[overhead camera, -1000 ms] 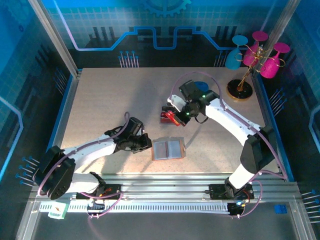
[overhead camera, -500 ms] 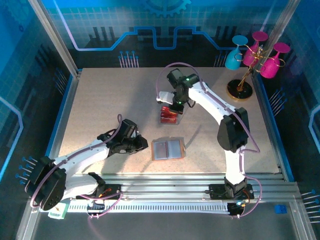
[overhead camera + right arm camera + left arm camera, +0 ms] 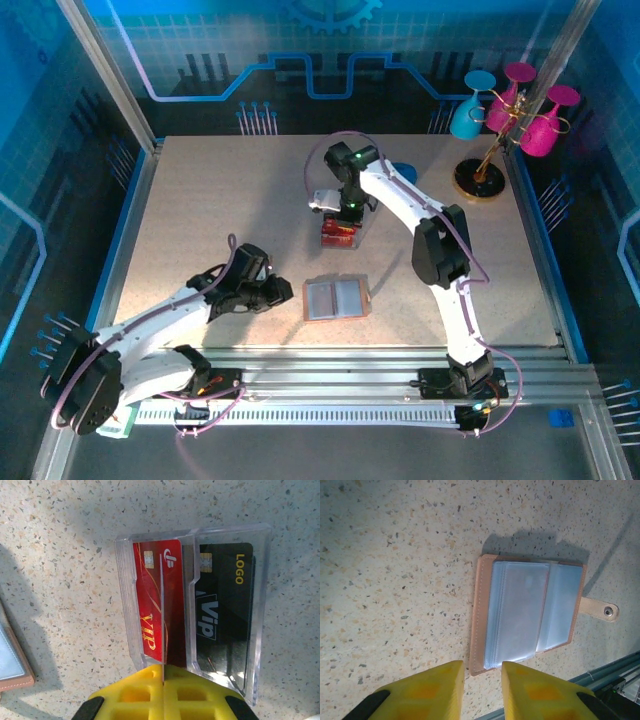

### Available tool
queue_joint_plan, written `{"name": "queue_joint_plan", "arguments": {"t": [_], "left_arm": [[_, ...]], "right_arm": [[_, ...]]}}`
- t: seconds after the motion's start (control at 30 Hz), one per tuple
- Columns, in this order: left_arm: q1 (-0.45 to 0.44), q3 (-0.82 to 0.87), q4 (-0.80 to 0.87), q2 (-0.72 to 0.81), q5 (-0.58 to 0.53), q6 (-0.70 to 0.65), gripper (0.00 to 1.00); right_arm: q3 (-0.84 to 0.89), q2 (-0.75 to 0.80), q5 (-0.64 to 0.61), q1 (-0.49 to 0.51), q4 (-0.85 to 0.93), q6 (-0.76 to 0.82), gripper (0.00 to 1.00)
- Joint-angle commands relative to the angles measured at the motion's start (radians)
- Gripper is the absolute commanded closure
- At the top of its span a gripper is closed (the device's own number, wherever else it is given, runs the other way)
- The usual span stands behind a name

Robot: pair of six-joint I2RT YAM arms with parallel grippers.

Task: Take the credit cards out of the card holder

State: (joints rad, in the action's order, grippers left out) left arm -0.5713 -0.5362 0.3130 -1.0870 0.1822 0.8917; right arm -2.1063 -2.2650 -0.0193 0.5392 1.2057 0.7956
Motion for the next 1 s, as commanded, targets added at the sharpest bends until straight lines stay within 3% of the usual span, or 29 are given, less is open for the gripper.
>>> {"name": "queue_joint_plan", "arguments": {"t": [0.0, 0.17, 0.23, 0.37, 0.47, 0.97], "left_arm": [[0.01, 0.024, 0.044, 0.033, -0.021, 0.02, 0.73], [0.01, 0.036, 0.041, 0.043, -0.021, 0.028, 0.73], [0.01, 0.04, 0.037, 0.046, -0.023, 0.032, 0.73], [0.011, 0.044, 0.027, 0.045, -0.021, 0.036, 0.73], [0.01, 0.048, 0.018, 0.041, -0.017, 0.038, 0.73], [0.01, 0.011, -0.076, -0.079, 0.037, 0.014, 0.74]], "right_arm": [[-0.041, -0.032, 0.004, -0.013, 0.054, 0.025, 1.0], [-0.04, -0.047, 0.013, -0.013, 0.074, 0.036, 1.0], [-0.041, -0.046, 0.012, -0.013, 0.066, 0.033, 0.95], [-0.039, -0.028, -0.023, -0.013, 0.025, 0.009, 0.75], [-0.028, 0.002, -0.054, -0.013, -0.018, -0.015, 0.7], [0.21, 0.243, -0.035, 0.01, -0.195, -0.191, 0.65]]}}
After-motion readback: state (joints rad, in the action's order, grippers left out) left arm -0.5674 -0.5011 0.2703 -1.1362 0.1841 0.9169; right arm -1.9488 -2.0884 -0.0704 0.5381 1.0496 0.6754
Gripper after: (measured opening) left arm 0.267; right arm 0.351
